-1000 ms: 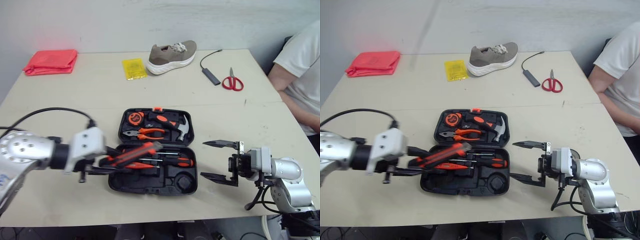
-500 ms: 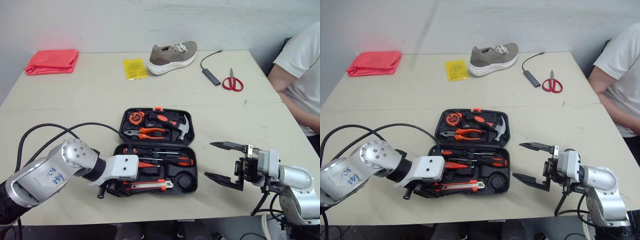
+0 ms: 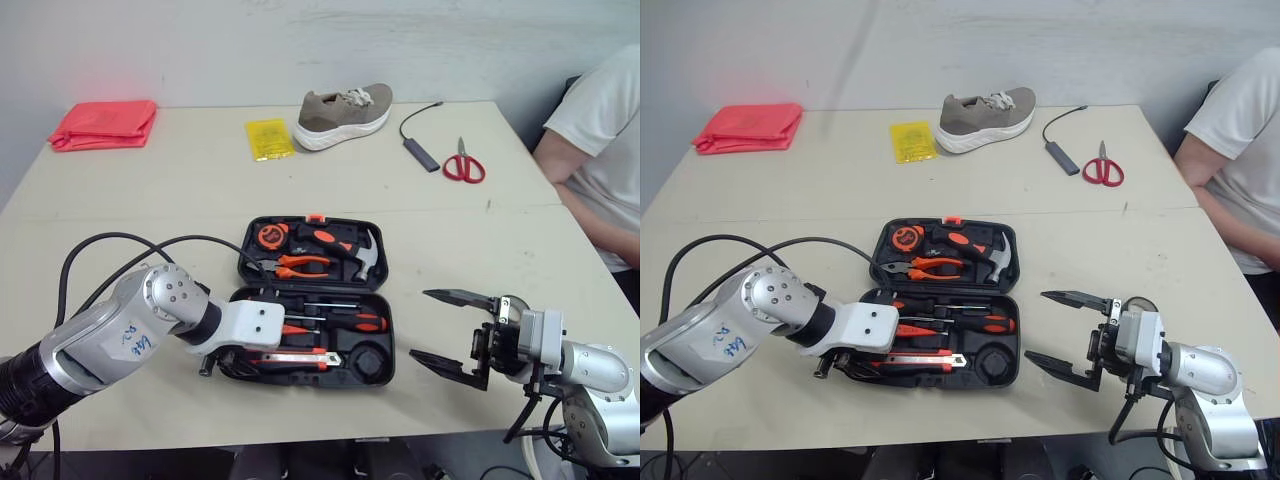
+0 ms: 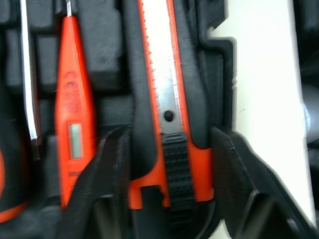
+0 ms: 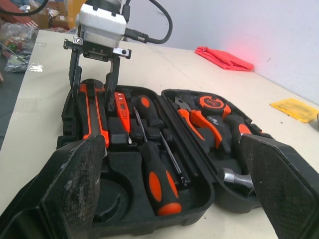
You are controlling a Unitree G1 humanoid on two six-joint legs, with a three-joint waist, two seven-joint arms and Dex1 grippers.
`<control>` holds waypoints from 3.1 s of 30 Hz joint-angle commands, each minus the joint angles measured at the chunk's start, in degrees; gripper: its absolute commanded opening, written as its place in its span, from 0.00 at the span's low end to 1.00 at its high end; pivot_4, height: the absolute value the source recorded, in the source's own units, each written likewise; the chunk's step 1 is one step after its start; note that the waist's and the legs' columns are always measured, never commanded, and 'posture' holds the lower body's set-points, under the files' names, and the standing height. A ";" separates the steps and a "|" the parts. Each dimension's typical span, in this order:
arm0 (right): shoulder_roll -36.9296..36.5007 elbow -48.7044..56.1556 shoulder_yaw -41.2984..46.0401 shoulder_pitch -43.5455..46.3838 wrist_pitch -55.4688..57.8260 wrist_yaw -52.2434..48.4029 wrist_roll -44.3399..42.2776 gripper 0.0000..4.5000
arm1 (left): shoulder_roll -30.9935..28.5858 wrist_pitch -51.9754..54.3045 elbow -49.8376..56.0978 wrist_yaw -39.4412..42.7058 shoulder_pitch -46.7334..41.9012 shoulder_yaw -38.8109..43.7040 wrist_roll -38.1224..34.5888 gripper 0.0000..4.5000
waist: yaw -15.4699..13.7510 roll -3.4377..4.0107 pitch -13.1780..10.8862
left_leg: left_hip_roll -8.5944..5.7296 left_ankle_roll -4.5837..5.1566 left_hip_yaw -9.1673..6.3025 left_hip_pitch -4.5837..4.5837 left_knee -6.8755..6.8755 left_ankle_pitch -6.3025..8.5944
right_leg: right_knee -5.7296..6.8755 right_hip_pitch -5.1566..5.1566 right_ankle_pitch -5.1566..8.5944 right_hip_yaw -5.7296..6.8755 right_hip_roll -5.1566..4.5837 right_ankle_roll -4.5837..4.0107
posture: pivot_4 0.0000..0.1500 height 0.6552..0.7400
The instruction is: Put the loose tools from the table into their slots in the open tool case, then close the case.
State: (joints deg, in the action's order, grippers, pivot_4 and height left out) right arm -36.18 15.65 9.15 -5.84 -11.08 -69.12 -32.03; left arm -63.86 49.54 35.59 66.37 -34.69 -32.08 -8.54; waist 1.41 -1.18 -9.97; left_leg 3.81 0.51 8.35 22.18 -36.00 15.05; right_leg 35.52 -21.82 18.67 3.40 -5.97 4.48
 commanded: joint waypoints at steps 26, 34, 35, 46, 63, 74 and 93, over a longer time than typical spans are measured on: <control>0.35 2.30 -0.11 -2.07 0.29 1.53 0.02 1.00 | 16.82 -24.53 -10.16 1.41 20.49 33.39 -15.03 0.51 | -1.17 0.04 -0.08 | 0.00 0.17 -0.10 -0.03 -0.15 0.06 | 0.04 0.16 -0.05 0.14 -0.13 0.10 | 1.00 1.00; 0.25 1.40 -0.08 -1.59 0.46 1.94 0.59 1.00 | 21.64 -41.05 -21.62 2.10 28.21 28.10 -8.93 0.02 | -1.40 0.21 -0.01 | -0.03 -0.06 -0.07 -0.02 -0.07 0.22 | 0.02 0.11 -0.05 0.17 -0.26 0.09 | 1.00 1.00; 0.18 1.25 0.03 -1.67 0.49 2.01 0.67 1.00 | 22.06 -41.72 -21.94 1.67 28.19 27.26 -8.08 0.02 | -1.48 0.21 0.00 | -0.04 -0.07 -0.10 -0.01 -0.08 0.23 | 0.01 0.14 -0.05 0.21 -0.31 0.09 | 1.00 1.00; 0.12 1.00 0.41 -2.32 0.64 2.53 1.07 1.00 | 20.29 -39.37 -24.80 0.07 26.33 18.78 -0.35 0.02 | -1.19 0.63 0.25 | -0.11 -0.03 -0.06 -0.10 -0.05 0.25 | 0.00 0.22 -0.06 0.21 -0.39 0.12 | 1.00 1.00; -0.08 0.61 0.94 -2.54 0.04 4.91 2.78 1.00 | 21.96 -42.88 -26.82 -3.53 26.06 14.71 0.82 0.02 | -1.50 1.00 1.30 | -0.17 0.08 -0.04 -0.20 -0.01 0.29 | -0.16 0.41 0.34 0.12 -0.46 -0.62 | 1.00 1.00; -2.89 -4.37 20.53 -11.05 -0.70 6.86 -0.64 1.00 | 17.75 -39.79 -17.00 -4.65 37.24 43.52 -21.33 0.14 | -1.05 0.26 0.56 | -0.13 0.14 -0.09 -0.02 0.04 0.26 | -0.13 0.23 -0.05 0.24 -0.49 0.11 | 1.00 1.00; -4.50 -40.67 41.17 -22.66 -12.83 10.95 3.05 1.00 | 17.19 -49.57 -43.95 -12.83 53.96 75.80 -16.97 0.99 | 0.43 0.27 0.48 | -0.16 -0.12 0.00 -0.11 1.11 0.58 | -1.49 0.18 0.45 0.21 -0.55 -0.67 | 1.00 1.00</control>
State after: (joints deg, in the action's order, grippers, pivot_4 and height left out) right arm -40.31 -27.10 49.88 -28.64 -23.76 -58.78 -27.78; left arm -46.49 -0.04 -11.34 53.77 18.94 43.38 -24.58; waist 1.85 -0.91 -9.50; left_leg 3.65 0.38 8.37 22.10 -34.89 15.62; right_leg 34.07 -21.64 19.12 3.60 -6.51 3.81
